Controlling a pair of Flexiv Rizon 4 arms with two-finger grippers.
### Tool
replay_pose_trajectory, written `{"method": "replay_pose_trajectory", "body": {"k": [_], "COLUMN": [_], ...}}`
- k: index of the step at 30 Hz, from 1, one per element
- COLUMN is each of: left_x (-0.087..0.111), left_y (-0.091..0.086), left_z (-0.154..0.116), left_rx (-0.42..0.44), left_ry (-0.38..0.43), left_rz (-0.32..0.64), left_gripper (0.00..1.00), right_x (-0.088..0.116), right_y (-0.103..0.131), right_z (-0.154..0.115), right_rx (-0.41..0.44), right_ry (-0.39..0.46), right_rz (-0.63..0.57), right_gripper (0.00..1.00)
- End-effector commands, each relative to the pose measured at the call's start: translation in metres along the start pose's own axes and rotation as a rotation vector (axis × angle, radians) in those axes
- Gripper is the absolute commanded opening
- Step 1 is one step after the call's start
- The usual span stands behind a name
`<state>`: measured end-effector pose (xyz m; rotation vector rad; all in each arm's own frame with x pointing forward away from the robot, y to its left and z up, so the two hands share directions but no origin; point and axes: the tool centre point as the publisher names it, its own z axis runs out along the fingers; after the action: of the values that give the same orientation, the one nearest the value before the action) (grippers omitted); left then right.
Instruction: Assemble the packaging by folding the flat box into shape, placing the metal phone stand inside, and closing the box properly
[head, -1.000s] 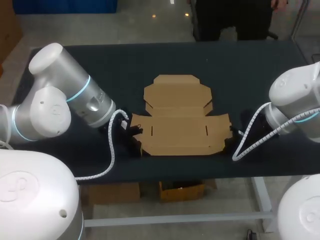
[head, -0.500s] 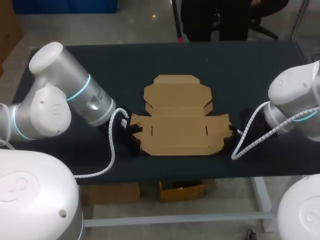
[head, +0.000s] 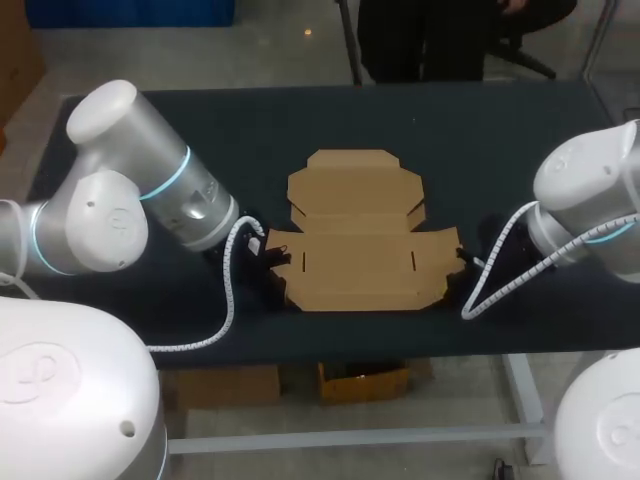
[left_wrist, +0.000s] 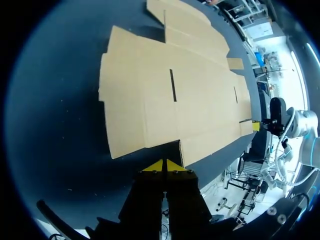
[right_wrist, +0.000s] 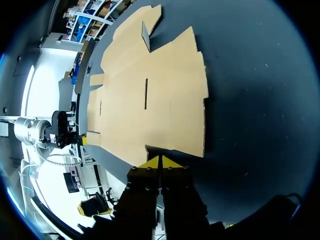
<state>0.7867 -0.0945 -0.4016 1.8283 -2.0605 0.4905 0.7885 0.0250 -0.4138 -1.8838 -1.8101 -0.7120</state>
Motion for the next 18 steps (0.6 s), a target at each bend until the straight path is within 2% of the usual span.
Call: {"method": "replay_pose_trajectory", "body": {"k": [1,18], "left_x": [0.004,0.014], "left_y": [0.002,0.004], "left_z": [-0.001,0.001], "left_rx": [0.006,0.044], "left_ry": [-0.013,-0.059], "left_rz": [0.0,-0.001], "left_gripper": [0.0,0.0], "right_x": [0.004,0.015], "right_y": [-0.002,0.002], "right_z": [-0.001,0.002], "right_rx": [-0.003,0.014], "right_ry": [-0.008,-0.059], "right_rz": [0.002,0.06], "right_gripper": [0.0,0.0]}}
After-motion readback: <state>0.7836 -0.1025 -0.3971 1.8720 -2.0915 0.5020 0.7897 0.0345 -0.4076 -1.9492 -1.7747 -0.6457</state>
